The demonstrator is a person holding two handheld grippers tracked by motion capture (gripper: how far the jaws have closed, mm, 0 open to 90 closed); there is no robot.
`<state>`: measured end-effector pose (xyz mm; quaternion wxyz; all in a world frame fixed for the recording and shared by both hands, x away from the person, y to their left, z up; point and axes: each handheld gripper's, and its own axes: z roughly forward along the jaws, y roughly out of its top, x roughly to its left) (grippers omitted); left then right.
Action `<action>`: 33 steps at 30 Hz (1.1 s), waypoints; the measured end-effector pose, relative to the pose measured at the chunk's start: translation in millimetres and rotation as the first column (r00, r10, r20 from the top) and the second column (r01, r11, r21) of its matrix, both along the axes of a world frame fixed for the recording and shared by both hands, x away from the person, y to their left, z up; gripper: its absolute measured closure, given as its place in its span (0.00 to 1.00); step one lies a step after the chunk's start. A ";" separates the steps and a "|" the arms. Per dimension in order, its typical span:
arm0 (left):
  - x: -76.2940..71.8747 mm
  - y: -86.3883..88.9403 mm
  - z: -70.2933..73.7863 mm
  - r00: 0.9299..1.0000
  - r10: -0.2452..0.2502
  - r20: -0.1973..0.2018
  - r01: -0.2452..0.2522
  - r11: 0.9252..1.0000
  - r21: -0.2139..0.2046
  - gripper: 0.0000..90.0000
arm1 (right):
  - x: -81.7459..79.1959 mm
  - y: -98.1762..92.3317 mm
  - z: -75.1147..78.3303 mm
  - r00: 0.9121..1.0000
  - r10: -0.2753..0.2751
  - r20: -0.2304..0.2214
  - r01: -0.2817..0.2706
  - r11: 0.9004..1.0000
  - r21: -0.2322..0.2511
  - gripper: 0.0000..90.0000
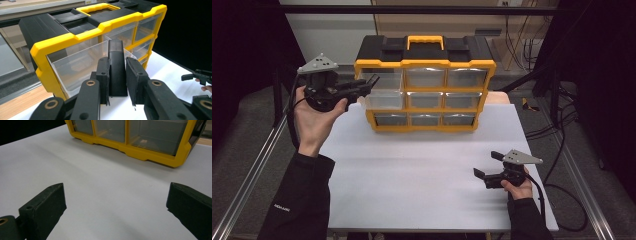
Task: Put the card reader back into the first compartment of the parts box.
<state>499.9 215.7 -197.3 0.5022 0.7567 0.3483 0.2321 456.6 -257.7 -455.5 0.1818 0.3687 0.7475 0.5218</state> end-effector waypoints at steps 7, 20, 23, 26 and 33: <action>8.5 -0.5 1.1 1.000 0.015 -0.005 -0.015 1.000 0.007 0.81 | 0.0 -0.1 0.2 1.000 0.000 0.003 0.000 1.000 0.001 0.03; 22.5 -2.5 0.8 0.999 0.038 -0.015 -0.038 0.999 0.032 0.81 | 0.0 -0.1 0.0 1.000 0.001 0.002 -0.001 1.000 -0.001 0.03; 24.6 -1.9 0.3 0.999 0.039 -0.015 -0.039 0.999 0.032 0.81 | -0.1 -0.4 0.2 1.000 0.000 0.001 0.000 1.000 0.003 0.03; 26.5 -1.4 0.4 0.999 0.045 -0.015 -0.045 0.999 0.030 0.81 | -0.1 -0.2 0.1 1.000 0.000 0.001 0.000 1.000 0.002 0.03; 30.8 0.6 -0.4 0.998 0.053 -0.015 -0.052 0.998 0.038 0.81 | 0.1 -0.1 -0.2 1.000 0.000 0.000 0.000 1.000 -0.003 0.03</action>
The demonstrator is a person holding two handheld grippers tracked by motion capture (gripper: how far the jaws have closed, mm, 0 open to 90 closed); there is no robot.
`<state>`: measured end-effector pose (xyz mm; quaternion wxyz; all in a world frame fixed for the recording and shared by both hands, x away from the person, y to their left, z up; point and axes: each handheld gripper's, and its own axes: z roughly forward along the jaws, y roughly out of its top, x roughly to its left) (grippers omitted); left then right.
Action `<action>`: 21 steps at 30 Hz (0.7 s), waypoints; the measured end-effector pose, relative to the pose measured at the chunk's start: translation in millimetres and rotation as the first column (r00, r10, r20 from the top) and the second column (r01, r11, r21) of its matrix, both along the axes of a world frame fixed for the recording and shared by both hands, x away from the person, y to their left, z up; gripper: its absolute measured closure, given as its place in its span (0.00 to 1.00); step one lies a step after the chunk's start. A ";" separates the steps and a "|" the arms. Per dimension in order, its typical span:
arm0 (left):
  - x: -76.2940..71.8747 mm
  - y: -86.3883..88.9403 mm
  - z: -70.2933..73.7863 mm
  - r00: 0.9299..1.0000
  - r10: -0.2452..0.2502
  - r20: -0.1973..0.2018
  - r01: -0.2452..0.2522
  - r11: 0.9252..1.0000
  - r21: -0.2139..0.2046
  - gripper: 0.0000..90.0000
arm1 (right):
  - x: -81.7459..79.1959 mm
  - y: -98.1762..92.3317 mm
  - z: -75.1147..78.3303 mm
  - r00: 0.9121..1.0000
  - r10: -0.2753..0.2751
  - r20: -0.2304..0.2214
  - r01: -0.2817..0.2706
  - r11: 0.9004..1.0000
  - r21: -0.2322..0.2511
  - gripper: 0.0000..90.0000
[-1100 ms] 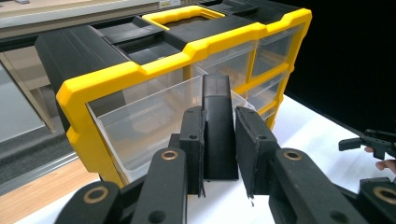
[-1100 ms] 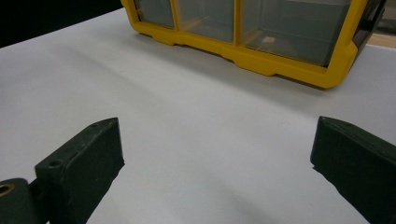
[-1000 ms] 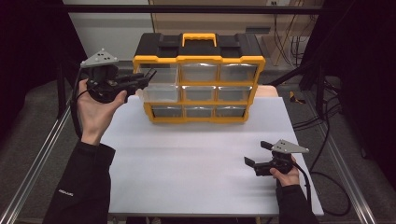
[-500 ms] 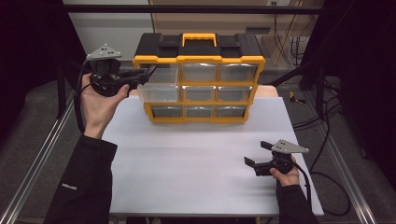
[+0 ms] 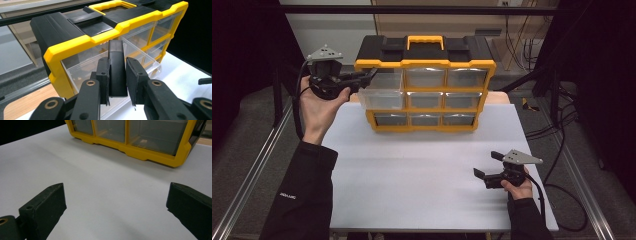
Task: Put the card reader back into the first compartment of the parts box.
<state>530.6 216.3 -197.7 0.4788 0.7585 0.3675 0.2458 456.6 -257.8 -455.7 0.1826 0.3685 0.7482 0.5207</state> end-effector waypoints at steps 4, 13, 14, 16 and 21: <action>3.3 -1.0 -1.8 1.000 0.004 -0.005 -0.004 1.000 0.012 0.81 | 0.2 0.2 -0.3 1.000 0.002 -0.001 -0.002 1.000 -0.001 0.03; 10.1 -3.3 -3.2 1.000 0.008 -0.005 -0.008 1.000 0.024 0.81 | 0.2 0.0 -0.2 1.000 0.001 0.000 -0.001 1.000 0.000 0.03; 10.9 -3.6 -3.5 1.000 0.009 -0.005 -0.009 1.000 0.023 0.81 | 0.2 -0.1 -0.3 1.000 0.001 0.000 -0.001 1.000 0.000 0.03; 12.3 -3.4 -4.1 1.000 0.012 -0.004 -0.012 1.000 0.021 0.81 | 0.2 0.0 -0.3 1.000 0.001 0.001 -0.001 1.000 -0.002 0.03; 15.0 -2.9 -5.5 1.000 0.014 -0.009 -0.014 1.000 0.025 0.81 | 0.2 -0.1 -0.3 1.000 0.000 0.000 0.000 1.000 -0.001 0.03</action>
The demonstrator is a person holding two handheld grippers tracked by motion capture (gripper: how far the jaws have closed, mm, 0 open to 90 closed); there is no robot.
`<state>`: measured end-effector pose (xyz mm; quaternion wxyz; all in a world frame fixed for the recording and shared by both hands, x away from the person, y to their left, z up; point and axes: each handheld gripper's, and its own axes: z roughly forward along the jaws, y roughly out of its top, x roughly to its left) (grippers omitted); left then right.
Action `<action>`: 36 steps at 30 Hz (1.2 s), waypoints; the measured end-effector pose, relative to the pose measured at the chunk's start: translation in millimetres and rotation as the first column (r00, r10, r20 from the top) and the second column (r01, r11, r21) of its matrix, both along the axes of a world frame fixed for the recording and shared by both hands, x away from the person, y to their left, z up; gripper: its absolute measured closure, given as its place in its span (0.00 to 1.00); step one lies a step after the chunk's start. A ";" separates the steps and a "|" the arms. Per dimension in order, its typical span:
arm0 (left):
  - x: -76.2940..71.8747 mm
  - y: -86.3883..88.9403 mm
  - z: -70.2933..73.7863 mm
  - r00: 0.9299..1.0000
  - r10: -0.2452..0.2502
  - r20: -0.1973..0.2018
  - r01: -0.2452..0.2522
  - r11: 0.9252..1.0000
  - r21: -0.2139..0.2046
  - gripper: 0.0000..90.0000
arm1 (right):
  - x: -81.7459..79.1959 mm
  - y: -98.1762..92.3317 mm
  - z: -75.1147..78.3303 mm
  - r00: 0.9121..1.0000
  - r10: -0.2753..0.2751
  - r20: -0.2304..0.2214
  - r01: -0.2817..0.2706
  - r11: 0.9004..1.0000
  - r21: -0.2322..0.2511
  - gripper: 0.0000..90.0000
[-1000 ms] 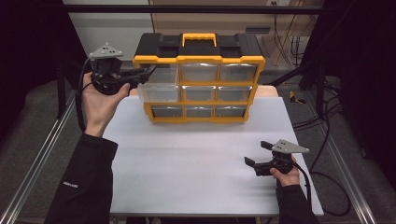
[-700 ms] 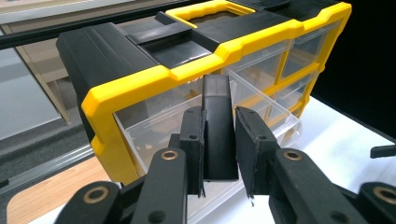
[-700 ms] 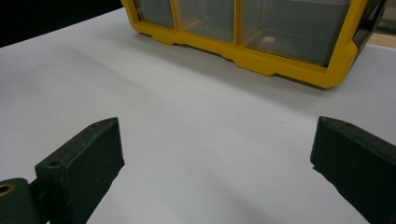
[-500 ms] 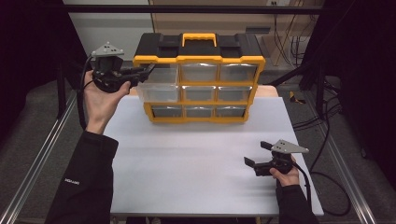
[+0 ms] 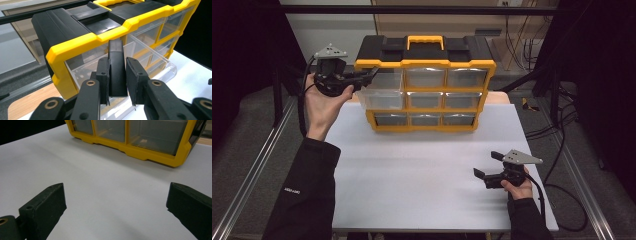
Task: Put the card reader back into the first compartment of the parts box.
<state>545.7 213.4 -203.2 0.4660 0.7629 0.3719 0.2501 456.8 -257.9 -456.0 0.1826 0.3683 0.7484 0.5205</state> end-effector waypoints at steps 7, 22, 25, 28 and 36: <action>2.2 -1.5 -2.1 1.000 -0.003 -0.006 0.003 1.000 0.008 0.81 | 0.1 -0.1 0.0 1.000 -0.001 0.000 0.001 1.000 0.000 0.03; 7.7 -2.0 -9.2 1.000 -0.004 -0.024 0.005 1.000 0.026 0.81 | 0.0 -0.1 -0.1 1.000 -0.002 0.000 0.002 1.000 -0.002 0.03; 8.3 -2.4 -10.0 1.000 0.000 -0.028 0.001 0.999 0.033 0.81 | 0.0 -0.1 -0.2 1.000 -0.001 0.000 0.001 1.000 -0.003 0.03; 9.1 -2.8 -10.8 0.999 -0.001 -0.033 0.002 0.999 0.035 0.81 | 0.1 0.0 -0.2 1.000 -0.001 0.000 0.001 1.000 -0.003 0.03; 11.8 -3.9 -13.3 0.999 0.001 -0.049 0.001 0.999 0.045 0.81 | 0.1 -0.3 -0.1 1.000 -0.002 0.000 0.002 1.000 -0.005 0.03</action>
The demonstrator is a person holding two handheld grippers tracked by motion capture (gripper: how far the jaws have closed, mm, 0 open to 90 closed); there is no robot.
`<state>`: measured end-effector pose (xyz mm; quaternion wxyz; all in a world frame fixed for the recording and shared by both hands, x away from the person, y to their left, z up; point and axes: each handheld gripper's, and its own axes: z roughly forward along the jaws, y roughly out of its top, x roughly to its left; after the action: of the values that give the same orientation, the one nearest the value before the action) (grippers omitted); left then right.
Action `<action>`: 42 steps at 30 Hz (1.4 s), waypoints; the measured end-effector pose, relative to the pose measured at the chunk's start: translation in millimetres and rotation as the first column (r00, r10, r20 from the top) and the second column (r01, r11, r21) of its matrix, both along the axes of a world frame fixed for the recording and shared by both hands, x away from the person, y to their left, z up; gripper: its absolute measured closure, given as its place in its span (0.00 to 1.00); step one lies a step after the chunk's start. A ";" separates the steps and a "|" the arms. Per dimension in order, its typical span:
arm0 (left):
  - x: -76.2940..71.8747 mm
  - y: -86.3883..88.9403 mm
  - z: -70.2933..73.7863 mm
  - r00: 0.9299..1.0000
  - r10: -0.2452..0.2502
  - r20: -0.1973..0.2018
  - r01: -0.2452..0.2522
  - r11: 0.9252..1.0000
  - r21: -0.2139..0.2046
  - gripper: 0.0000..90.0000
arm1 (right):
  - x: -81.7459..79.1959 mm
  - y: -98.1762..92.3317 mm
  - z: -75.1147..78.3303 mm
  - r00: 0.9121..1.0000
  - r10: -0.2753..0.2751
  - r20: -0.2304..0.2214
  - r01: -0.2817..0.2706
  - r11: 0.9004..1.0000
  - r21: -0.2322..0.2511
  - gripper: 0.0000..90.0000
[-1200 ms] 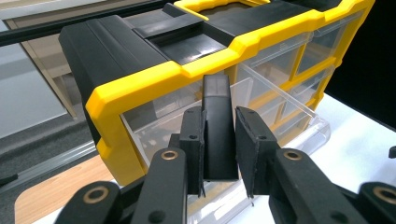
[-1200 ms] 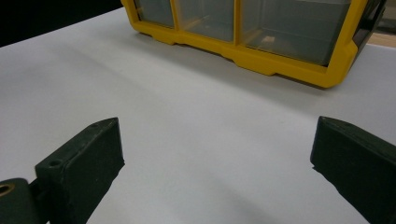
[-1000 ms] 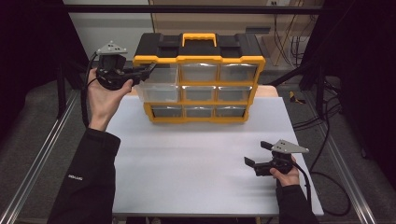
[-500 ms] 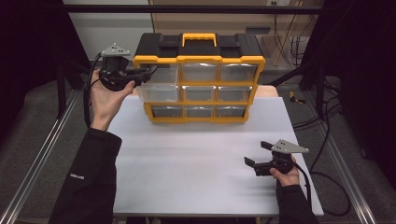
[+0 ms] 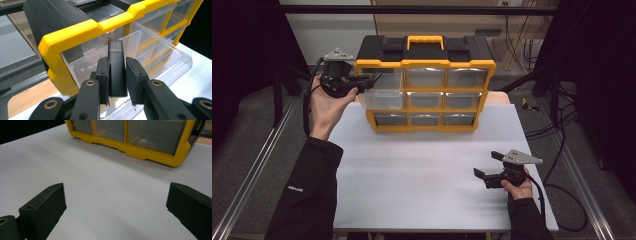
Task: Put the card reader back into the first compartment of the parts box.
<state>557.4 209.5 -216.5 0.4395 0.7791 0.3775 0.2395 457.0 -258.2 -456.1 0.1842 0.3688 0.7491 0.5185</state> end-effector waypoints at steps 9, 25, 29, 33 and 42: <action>1.2 1.4 -2.8 1.000 0.002 -0.001 -0.002 1.000 -0.003 0.80 | 0.2 0.0 -0.1 1.000 0.000 0.003 0.000 1.000 -0.001 0.03; -14.9 8.7 5.4 0.993 0.026 0.113 -0.018 0.998 -0.068 0.48 | -0.2 -0.3 0.6 1.000 -0.003 0.000 0.003 1.000 0.004 0.03; -20.0 10.9 7.0 0.992 0.016 0.124 -0.006 0.997 -0.080 0.40 | -0.2 -0.2 0.5 1.000 -0.002 0.002 0.002 1.000 0.004 0.03; -26.1 13.7 7.6 0.990 0.024 0.140 -0.012 0.996 -0.084 0.29 | -0.3 -0.2 0.6 1.000 -0.002 0.002 0.002 1.000 0.005 0.03; -37.5 16.7 3.6 0.986 0.016 0.166 0.003 0.993 -0.117 0.16 | -0.3 0.3 0.4 1.000 -0.002 0.002 0.002 1.000 0.002 0.03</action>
<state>519.9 226.2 -212.9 0.5135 0.7282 0.3552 0.2827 456.7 -257.9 -455.8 0.1850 0.3690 0.7483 0.5193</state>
